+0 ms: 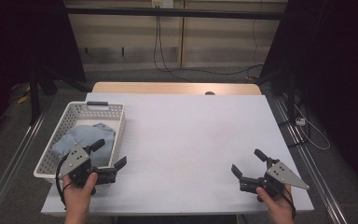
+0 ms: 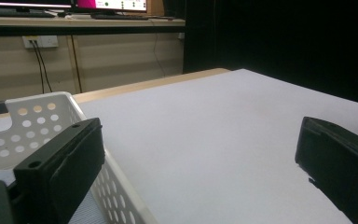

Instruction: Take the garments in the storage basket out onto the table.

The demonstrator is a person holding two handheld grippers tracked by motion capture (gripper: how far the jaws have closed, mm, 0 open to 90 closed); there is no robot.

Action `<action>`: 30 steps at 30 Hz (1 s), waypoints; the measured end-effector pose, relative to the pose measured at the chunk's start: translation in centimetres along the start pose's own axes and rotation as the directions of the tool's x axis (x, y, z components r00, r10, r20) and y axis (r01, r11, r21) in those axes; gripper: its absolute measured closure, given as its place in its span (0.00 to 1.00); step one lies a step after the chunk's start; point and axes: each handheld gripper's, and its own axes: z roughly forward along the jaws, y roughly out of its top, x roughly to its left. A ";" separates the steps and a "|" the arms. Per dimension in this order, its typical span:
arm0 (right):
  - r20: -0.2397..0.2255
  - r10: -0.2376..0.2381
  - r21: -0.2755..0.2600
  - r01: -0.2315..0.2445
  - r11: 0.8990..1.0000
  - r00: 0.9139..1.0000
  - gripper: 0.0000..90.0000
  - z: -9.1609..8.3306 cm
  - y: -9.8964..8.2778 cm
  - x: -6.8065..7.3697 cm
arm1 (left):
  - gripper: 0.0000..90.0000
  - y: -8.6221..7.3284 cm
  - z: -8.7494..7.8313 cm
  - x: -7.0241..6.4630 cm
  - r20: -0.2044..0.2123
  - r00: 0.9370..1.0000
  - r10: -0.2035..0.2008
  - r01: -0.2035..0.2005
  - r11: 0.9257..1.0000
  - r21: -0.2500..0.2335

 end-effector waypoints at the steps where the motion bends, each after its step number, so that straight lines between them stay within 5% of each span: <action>1: -0.002 0.002 -0.001 -0.002 1.000 1.000 0.00 0.1 0.0 0.0 | 0.01 0.1 -0.1 0.1 0.000 1.000 -0.002 0.002 1.000 0.001; 30: -0.016 -0.017 0.009 0.017 1.000 1.000 0.00 -0.3 -0.1 0.1 | 0.02 3.2 -0.7 3.3 -0.007 1.000 -0.003 0.004 0.996 0.090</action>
